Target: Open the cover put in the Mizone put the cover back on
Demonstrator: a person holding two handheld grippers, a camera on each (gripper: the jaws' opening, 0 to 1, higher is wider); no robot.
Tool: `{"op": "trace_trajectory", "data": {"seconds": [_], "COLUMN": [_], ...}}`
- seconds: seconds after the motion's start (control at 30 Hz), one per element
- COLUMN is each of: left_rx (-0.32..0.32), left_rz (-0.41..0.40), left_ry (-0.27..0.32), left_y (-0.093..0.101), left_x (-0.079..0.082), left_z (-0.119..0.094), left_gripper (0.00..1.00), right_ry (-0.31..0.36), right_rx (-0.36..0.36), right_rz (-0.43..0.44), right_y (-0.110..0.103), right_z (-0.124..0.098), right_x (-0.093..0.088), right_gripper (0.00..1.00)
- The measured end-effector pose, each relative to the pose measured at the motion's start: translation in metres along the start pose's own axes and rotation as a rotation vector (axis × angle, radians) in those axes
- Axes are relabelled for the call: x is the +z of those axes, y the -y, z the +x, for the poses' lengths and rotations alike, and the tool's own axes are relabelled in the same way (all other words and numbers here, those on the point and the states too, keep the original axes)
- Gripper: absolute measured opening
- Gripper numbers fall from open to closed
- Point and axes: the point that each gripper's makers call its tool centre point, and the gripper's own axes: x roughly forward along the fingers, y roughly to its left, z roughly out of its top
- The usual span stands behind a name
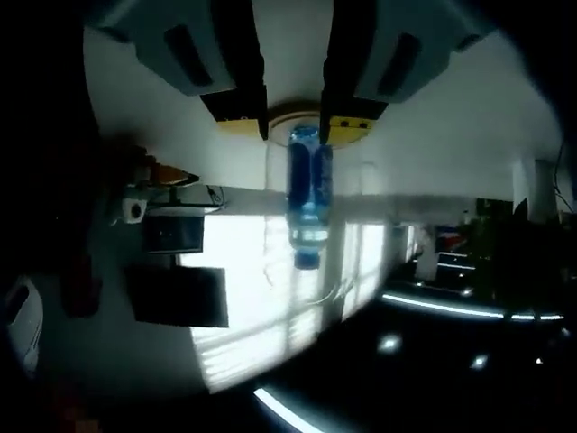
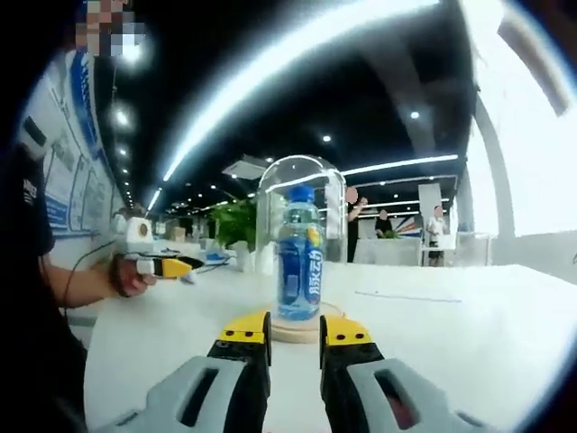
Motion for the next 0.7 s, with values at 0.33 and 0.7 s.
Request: {"op": "trace_trajectory", "data": {"seconds": [0.33, 0.7], "left_rx": [-0.004, 0.001], "left_rz": [0.038, 0.058], "left_ry": [-0.02, -0.028], "left_y": [0.004, 0.005], "left_x": [-0.003, -0.005], "left_z": [0.002, 0.0], "left_gripper": [0.17, 0.17], "right_ry": [0.011, -0.005], "right_rx": [0.058, 0.004], "right_rz": [0.063, 0.038], "right_y": [-0.019, -0.018], "right_z": [0.0, -0.003], "right_x": [0.004, 0.001], "right_gripper": [0.13, 0.13]}}
